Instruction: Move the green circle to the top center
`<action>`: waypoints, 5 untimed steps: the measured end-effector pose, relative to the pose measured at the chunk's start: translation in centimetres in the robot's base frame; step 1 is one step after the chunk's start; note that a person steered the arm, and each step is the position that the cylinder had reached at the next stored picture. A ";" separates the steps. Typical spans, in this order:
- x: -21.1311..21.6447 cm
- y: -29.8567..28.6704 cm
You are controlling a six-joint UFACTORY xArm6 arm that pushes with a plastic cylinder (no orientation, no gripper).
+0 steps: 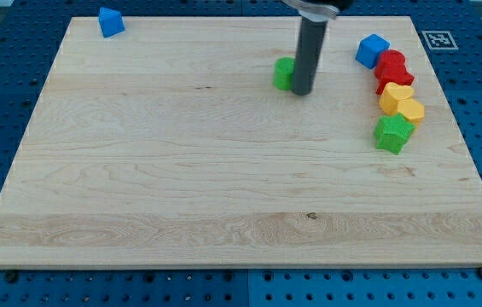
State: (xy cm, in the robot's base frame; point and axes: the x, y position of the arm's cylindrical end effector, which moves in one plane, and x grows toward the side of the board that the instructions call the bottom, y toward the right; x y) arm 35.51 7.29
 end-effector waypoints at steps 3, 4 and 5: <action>-6.0 -1.3; -7.3 -2.7; -8.3 -4.7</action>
State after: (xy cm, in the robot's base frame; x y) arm 27.17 2.59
